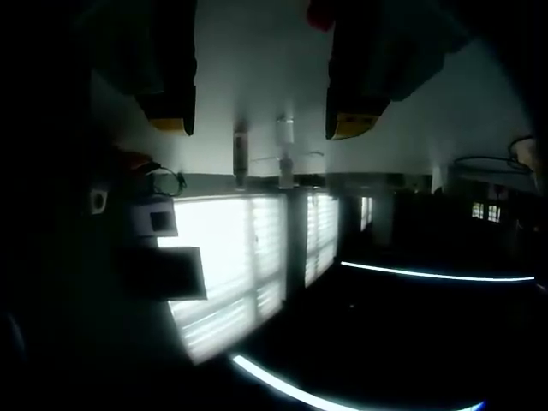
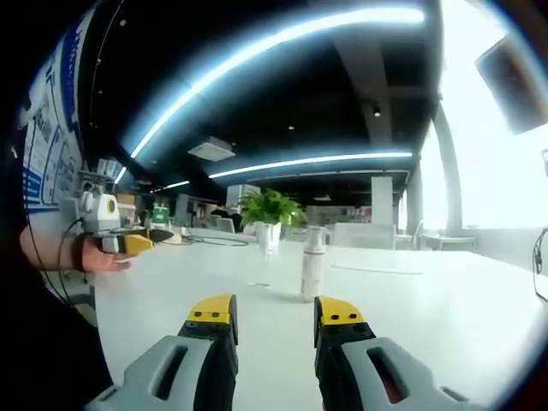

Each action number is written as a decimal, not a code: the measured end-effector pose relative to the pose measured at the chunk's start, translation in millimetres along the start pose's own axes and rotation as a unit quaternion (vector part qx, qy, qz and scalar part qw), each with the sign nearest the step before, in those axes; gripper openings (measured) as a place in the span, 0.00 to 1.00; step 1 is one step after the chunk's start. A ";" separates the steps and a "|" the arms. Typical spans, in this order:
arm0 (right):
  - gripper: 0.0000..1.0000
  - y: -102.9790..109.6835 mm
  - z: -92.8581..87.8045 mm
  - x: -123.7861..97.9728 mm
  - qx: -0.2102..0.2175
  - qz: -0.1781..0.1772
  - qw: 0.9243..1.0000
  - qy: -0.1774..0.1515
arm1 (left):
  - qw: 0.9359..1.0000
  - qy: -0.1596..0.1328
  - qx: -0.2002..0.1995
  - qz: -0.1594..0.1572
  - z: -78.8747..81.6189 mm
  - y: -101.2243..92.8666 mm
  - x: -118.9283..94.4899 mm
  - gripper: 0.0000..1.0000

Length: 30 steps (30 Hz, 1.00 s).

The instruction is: Clamp pump bottle remove cover press pump head put on cover

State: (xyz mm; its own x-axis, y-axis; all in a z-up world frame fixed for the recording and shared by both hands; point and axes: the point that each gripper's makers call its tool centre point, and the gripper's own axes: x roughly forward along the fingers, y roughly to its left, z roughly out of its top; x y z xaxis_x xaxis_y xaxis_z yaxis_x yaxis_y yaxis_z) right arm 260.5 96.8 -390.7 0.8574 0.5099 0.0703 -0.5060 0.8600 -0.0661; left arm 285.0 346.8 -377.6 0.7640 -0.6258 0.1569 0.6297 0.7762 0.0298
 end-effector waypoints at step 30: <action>0.30 -1.8 -0.7 1.3 0.000 0.001 1.000 0.000 | 0.998 0.030 -0.040 0.023 -4.6 4.6 7.6 0.51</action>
State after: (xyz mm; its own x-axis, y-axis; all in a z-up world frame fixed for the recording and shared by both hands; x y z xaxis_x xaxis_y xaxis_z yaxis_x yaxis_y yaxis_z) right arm 262.6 95.9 -391.3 0.8567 0.5108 0.0710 -0.5070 0.8594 -0.0655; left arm 294.4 345.3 -380.9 0.7983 -0.5944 0.0968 0.6007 0.7975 -0.0564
